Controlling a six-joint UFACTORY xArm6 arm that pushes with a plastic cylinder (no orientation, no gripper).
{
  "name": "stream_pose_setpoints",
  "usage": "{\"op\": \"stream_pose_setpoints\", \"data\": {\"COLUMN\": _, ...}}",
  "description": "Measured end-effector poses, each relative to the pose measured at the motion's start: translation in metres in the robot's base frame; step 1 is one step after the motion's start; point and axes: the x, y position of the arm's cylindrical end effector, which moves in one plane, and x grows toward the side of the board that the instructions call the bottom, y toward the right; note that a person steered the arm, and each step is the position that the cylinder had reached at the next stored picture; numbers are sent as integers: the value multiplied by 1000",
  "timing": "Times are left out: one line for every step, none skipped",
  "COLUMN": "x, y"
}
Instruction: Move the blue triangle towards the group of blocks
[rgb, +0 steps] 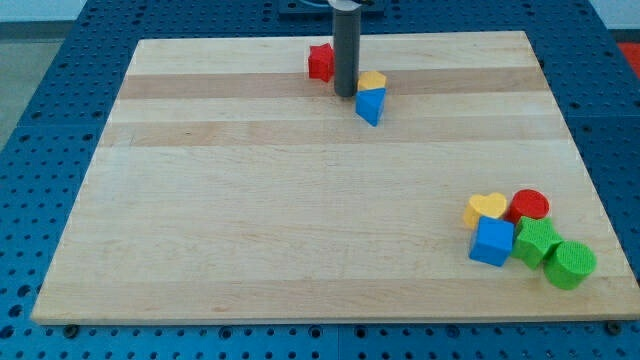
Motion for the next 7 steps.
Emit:
{"op": "stream_pose_setpoints", "data": {"x": 15, "y": 13}}
{"op": "stream_pose_setpoints", "data": {"x": 31, "y": 14}}
{"op": "stream_pose_setpoints", "data": {"x": 43, "y": 15}}
{"op": "stream_pose_setpoints", "data": {"x": 55, "y": 26}}
{"op": "stream_pose_setpoints", "data": {"x": 69, "y": 46}}
{"op": "stream_pose_setpoints", "data": {"x": 83, "y": 63}}
{"op": "stream_pose_setpoints", "data": {"x": 101, "y": 73}}
